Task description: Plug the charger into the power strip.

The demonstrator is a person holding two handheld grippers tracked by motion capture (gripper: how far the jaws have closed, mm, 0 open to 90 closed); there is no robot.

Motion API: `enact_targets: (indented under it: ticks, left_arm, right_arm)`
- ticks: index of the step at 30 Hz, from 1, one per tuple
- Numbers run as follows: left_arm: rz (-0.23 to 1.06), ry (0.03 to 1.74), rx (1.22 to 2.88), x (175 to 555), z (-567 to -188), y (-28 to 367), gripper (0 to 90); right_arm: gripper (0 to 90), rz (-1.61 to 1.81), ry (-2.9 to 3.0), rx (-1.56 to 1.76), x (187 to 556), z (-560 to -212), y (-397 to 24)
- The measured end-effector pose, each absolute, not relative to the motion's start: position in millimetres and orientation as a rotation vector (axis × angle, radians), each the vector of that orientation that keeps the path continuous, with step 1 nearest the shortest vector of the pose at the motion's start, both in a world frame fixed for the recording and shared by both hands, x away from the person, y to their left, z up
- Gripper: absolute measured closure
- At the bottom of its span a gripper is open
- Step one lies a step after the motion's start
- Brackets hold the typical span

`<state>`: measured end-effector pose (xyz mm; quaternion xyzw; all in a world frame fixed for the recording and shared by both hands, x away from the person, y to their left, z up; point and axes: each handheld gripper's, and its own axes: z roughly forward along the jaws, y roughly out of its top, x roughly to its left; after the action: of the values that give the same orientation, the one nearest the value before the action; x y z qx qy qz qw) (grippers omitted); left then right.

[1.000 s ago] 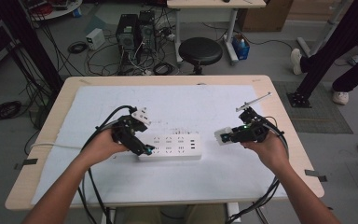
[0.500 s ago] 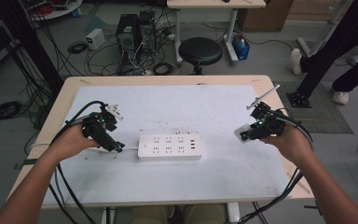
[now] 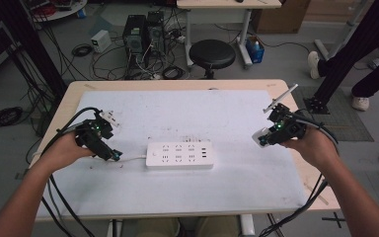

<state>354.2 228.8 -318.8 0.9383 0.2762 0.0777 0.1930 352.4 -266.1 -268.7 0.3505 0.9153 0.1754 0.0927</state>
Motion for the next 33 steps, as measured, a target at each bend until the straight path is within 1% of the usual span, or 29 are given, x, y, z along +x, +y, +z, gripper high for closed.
enact_targets:
  ticks: [5, 9, 13, 17, 21, 33]
  left_arm:
    - [0.234, 0.774, 2.635, 355, -318, 229, 21.8]
    - [0.243, 0.761, 2.649, 354, -321, 227, 21.8]
    - [0.24, 0.765, 2.64, 353, -324, 226, 21.8]
    - [0.24, 0.752, 2.646, 353, -328, 226, 21.8]
    - [0.244, 0.758, 2.648, 351, -332, 226, 21.8]
    - [0.233, 0.776, 2.628, 349, -338, 232, 21.8]
  right_arm:
    - [62.2, 0.528, 2.728, 0.974, 355, -260, -257]
    - [62.2, 0.558, 2.749, 0.863, 359, -252, -240]
    - [62.2, 0.562, 2.78, 0.761, 365, -252, -219]
    - [62.2, 0.577, 2.815, 0.597, 370, -258, -191]
    - [62.2, 0.54, 2.847, 0.518, 379, -269, -163]
    - [62.3, 0.443, 2.942, 0.338, 400, -296, -110]
